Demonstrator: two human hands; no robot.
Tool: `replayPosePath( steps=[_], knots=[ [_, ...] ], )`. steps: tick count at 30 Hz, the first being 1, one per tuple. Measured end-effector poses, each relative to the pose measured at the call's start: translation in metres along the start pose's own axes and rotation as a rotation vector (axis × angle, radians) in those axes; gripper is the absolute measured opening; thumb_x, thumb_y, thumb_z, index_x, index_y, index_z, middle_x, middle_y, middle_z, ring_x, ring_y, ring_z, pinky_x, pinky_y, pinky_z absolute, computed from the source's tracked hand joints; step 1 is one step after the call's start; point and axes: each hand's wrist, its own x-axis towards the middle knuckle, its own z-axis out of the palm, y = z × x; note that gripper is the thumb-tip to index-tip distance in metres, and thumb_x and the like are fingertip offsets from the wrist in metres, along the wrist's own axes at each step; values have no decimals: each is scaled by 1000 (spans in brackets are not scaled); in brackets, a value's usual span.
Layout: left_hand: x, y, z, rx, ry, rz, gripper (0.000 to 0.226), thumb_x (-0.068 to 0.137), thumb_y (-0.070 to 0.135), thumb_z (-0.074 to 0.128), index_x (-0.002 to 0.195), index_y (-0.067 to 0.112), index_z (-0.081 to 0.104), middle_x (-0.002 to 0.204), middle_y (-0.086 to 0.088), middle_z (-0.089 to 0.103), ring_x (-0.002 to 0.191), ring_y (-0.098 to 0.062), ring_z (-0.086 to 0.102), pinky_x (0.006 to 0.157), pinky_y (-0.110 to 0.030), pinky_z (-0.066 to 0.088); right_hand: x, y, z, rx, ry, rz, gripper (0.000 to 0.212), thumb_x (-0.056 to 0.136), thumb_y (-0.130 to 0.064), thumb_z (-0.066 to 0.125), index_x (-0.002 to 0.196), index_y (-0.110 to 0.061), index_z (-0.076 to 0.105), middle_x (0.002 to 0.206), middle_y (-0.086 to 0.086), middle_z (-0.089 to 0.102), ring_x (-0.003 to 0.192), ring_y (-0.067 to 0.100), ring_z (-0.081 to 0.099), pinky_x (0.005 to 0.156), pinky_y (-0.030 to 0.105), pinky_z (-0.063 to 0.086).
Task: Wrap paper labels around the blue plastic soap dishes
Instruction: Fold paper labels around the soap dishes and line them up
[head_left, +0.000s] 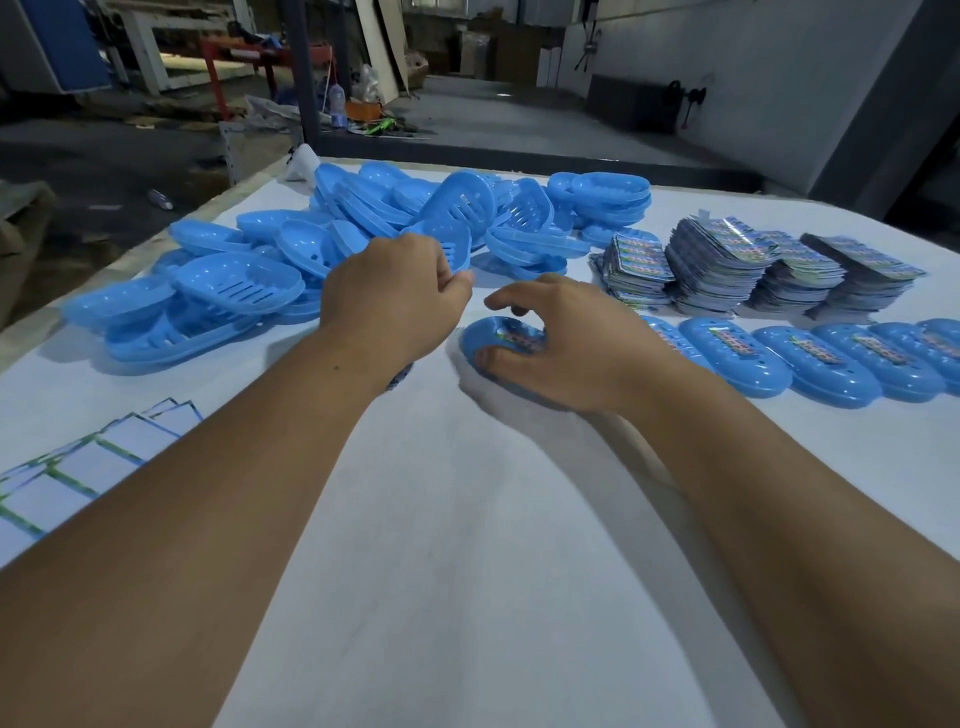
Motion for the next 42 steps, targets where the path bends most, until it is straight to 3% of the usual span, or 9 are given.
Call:
replayPosePath(
  steps=[4,10,17,25,33,35,37,40,42],
  knots=[
    [-1,0,2,22,-8,-1,32,92,56,56,79,27,61,65,11,48,57,-6,40,49,-26,24,0,9,-3,-154,-6,154,63,77,-77,53,127,-40,60,124,-8,58,111,21,59,79,35,42],
    [-2,-1,2,23,-1,-24,26,92,57,57,86,32,59,67,16,44,62,-13,44,53,-28,27,-2,24,-12,-137,17,301,47,76,-67,57,106,-32,67,110,-5,63,90,21,53,69,33,38],
    [-5,1,0,35,-17,-18,27,92,57,57,92,31,62,70,11,47,74,-17,50,60,-32,33,-1,27,-15,-101,20,330,51,80,-55,64,126,-33,62,129,0,59,120,28,54,87,37,45],
    [-4,1,0,51,-25,-10,28,92,58,57,94,31,63,73,8,49,75,-18,52,63,-34,37,-1,35,-19,-125,54,365,50,83,-23,63,133,-31,61,132,3,60,124,33,49,96,40,44],
    [-3,-3,1,73,-38,-32,22,92,54,58,88,33,60,70,11,48,74,-18,52,63,-33,36,0,34,-18,-48,75,320,42,87,-27,63,129,-28,64,128,2,62,122,31,53,101,44,47],
    [-2,-6,0,87,-2,-31,17,92,46,60,88,30,61,78,5,57,77,-21,52,63,-33,36,0,33,-16,-5,82,302,38,88,-28,62,126,-28,66,125,1,63,119,30,55,100,44,48],
    [0,-11,-2,73,38,-11,13,93,38,61,97,26,64,97,-1,62,94,-26,54,70,-38,43,0,30,-14,33,87,277,36,88,-27,62,123,-28,67,119,-1,64,115,27,57,98,42,49],
    [4,-16,0,95,-8,43,32,94,34,61,125,23,61,127,-4,59,120,-31,47,95,-47,42,0,26,-11,69,109,231,34,87,-26,63,120,-27,69,113,-4,65,111,23,58,95,38,49],
    [4,-15,3,122,-74,85,39,96,35,57,133,24,58,136,-3,56,125,-30,44,102,-47,37,0,25,-9,86,121,209,33,87,-26,63,120,-28,70,113,-5,65,109,22,58,92,36,48]
  ],
)
